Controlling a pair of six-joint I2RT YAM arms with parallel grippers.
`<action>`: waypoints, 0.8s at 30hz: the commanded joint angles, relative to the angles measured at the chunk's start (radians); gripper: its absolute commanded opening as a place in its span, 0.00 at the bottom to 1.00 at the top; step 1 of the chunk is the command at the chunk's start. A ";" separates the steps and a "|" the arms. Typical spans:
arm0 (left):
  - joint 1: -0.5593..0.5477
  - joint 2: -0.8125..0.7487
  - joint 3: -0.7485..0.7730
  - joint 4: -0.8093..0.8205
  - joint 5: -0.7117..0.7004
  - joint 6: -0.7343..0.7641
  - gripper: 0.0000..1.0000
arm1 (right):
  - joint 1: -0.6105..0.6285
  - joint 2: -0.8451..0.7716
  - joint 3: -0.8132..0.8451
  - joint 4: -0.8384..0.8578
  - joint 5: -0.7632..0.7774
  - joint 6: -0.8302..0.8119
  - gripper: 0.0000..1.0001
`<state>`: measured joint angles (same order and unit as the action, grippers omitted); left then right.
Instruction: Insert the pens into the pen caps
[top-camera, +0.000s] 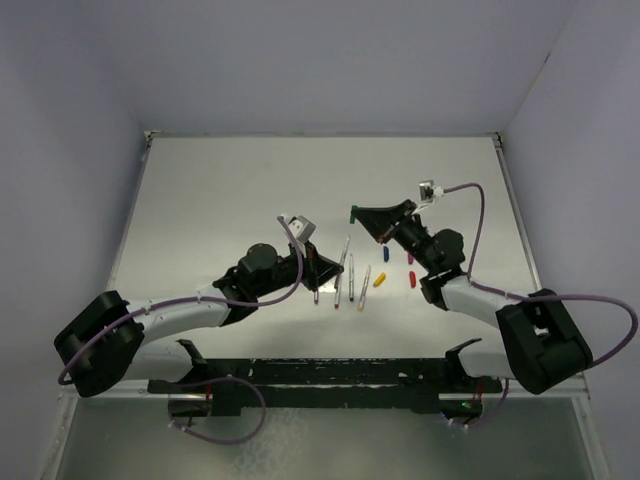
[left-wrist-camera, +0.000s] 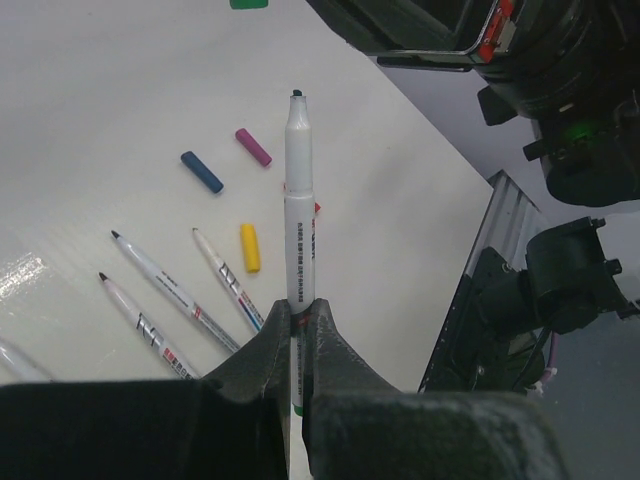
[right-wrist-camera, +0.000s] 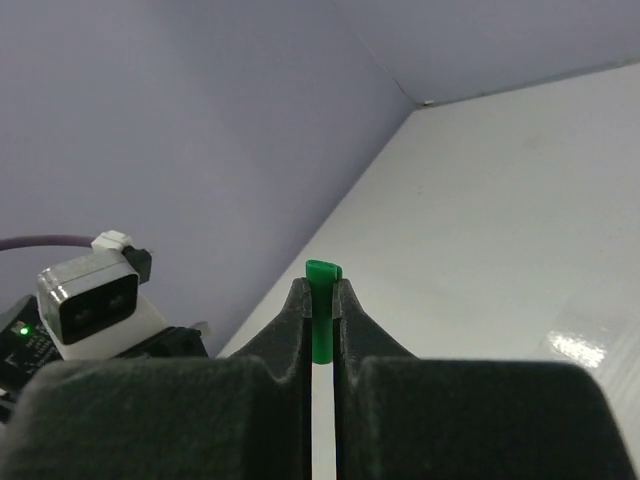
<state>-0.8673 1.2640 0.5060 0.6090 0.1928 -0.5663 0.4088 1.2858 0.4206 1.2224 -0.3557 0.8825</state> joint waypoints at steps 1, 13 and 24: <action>-0.007 -0.002 -0.005 0.126 0.015 -0.024 0.00 | 0.005 0.040 -0.012 0.313 -0.034 0.136 0.00; -0.007 -0.027 -0.014 0.155 -0.044 -0.044 0.00 | 0.005 0.060 -0.035 0.403 -0.055 0.190 0.00; -0.007 -0.030 0.003 0.166 -0.015 -0.040 0.00 | 0.005 0.099 -0.032 0.432 -0.076 0.192 0.00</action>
<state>-0.8673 1.2606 0.4927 0.6945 0.1638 -0.5919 0.4107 1.3800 0.3840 1.5707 -0.4057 1.0729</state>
